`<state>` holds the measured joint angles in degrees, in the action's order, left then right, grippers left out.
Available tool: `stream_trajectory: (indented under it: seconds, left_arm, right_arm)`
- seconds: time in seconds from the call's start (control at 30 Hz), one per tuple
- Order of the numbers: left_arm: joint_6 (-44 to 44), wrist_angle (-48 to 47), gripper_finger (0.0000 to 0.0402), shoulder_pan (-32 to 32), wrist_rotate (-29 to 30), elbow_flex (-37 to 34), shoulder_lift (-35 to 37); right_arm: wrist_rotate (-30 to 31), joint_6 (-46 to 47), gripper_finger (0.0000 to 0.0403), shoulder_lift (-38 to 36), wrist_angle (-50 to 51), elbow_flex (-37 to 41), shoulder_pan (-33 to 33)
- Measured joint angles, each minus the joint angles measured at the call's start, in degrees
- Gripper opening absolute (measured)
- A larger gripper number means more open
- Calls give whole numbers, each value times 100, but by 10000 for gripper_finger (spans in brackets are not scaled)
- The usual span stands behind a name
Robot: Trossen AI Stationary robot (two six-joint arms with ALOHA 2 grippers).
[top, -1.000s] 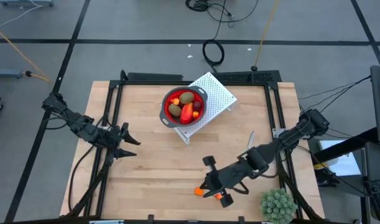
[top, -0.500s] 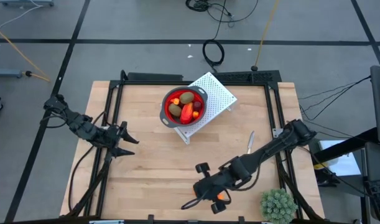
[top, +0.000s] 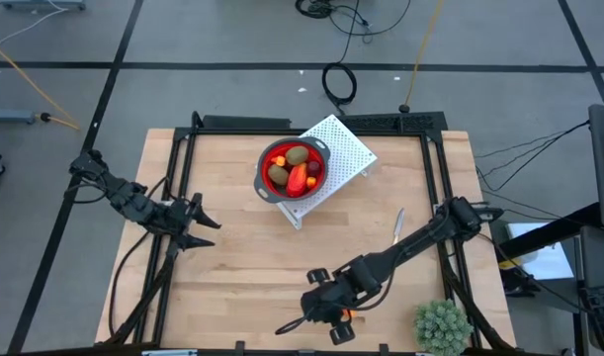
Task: Pick & Place Fruit
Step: Put the orange into the red strainer bowl on the shelf
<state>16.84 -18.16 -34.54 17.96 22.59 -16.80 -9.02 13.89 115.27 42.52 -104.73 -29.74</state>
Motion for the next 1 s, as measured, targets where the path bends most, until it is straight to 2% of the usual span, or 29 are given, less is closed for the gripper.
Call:
stream_trajectory:
  seconds: [0.17, 0.3, 0.77, 1.0]
  left_arm:
    - [3, -4, 225, 0, -2, 0, 0]
    - [13, -4, 225, 0, -9, 0, 0]
    - [13, -1, 225, 0, -9, 0, 0]
    - [92, -5, 225, -1, -11, 0, 0]
  right_arm:
    - [5, 0, 10, -1, -79, 11, 127]
    - [21, -16, 38, -1, -112, 11, 204]
    - [-6, -153, 211, 1, -235, 103, 279]
    - [-18, -153, 267, 6, -979, 634, 298]
